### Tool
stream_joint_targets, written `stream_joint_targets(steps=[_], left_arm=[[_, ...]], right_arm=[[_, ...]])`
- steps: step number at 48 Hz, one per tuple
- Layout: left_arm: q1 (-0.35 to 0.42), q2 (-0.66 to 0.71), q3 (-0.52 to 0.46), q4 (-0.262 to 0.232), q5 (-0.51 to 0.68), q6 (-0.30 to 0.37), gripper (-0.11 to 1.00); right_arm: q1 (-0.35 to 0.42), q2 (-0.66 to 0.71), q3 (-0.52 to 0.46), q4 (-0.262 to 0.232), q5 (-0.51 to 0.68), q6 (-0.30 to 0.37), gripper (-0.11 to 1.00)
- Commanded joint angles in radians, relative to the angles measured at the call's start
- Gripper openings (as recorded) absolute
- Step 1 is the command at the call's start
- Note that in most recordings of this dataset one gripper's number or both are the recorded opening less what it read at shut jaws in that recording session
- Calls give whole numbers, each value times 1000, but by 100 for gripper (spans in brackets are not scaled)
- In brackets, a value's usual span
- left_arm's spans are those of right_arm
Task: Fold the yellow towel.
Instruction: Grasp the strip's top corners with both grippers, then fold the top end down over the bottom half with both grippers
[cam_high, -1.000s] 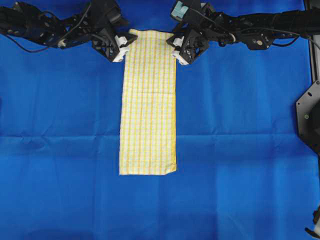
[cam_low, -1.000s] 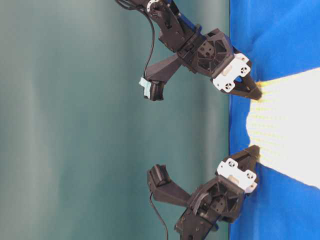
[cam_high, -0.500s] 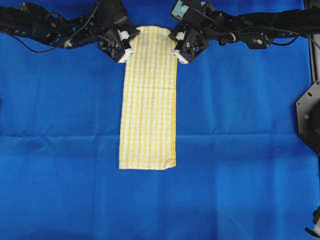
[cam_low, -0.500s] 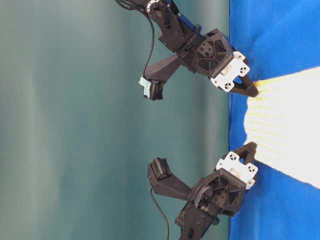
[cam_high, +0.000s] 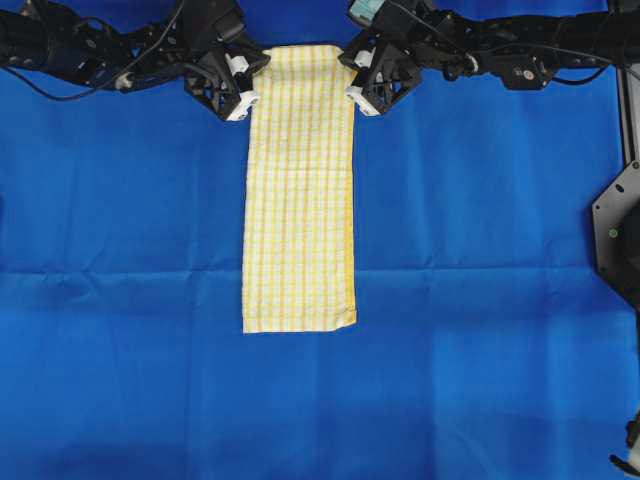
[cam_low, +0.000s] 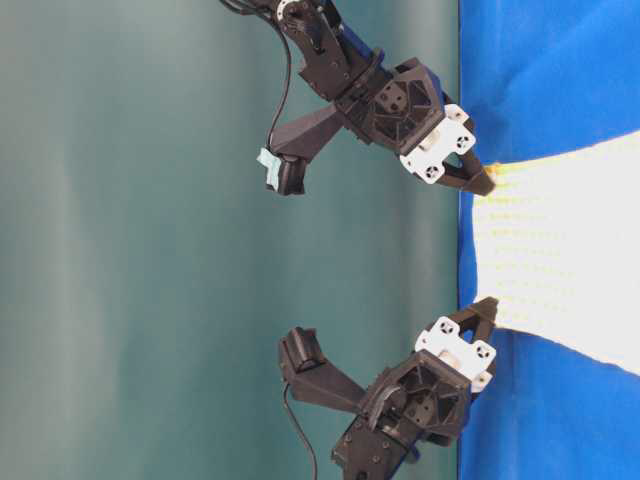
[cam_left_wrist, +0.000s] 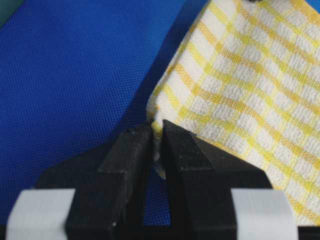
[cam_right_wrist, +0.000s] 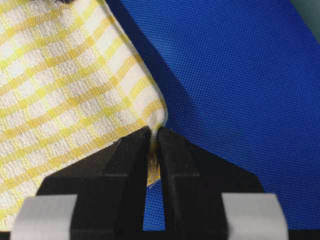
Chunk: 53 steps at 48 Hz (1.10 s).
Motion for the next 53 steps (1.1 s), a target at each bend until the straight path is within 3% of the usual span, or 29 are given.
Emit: stream_joint_targets(steps=[1, 11, 29, 42, 53], left_arm=[[2, -57, -2, -2, 5, 2, 4], [-57, -158, 38, 0, 52, -5, 4], [-336, -310, 161, -6, 67, -48, 4], [-515, -314, 189, -8, 72, -117, 4], [-623, -301, 179, -8, 72, -140, 4]], right_arm=[[-8, -52, -12, 0, 2, 2, 5], [44, -130, 32, 3, 21, 9, 5], [273, -296, 166, 23, 48, 77, 5], [437, -316, 206, 23, 40, 156, 5], [561, -302, 206, 25, 35, 193, 5]])
